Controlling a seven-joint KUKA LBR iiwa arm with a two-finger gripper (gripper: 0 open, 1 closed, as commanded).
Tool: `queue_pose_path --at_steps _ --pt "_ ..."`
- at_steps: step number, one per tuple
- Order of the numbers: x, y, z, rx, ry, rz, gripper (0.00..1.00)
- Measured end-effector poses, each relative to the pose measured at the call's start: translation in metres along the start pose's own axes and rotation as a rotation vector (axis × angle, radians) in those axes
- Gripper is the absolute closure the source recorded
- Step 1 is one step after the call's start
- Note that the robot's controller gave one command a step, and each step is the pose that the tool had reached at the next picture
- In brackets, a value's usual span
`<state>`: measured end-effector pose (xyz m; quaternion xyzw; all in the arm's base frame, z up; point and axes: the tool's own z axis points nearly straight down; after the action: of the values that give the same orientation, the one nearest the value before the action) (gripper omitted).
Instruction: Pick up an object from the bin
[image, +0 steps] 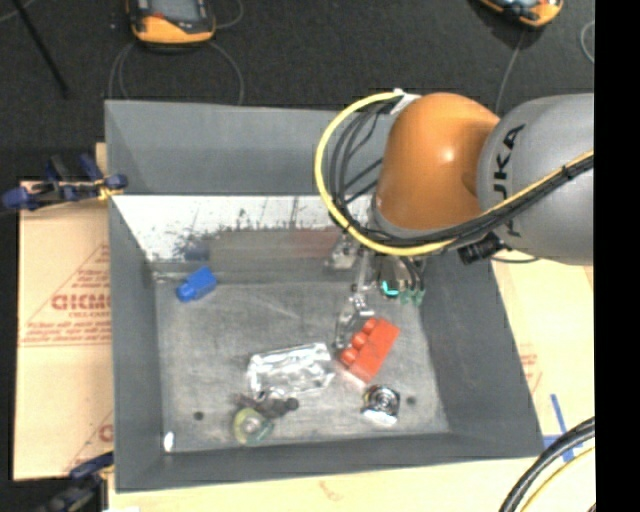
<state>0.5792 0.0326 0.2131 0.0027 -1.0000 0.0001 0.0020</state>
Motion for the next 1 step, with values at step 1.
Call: queue_pose_path --at_steps 1 --pt "0.0321 0.0248 0.1296 0.001 0.002 -0.231 0.0"
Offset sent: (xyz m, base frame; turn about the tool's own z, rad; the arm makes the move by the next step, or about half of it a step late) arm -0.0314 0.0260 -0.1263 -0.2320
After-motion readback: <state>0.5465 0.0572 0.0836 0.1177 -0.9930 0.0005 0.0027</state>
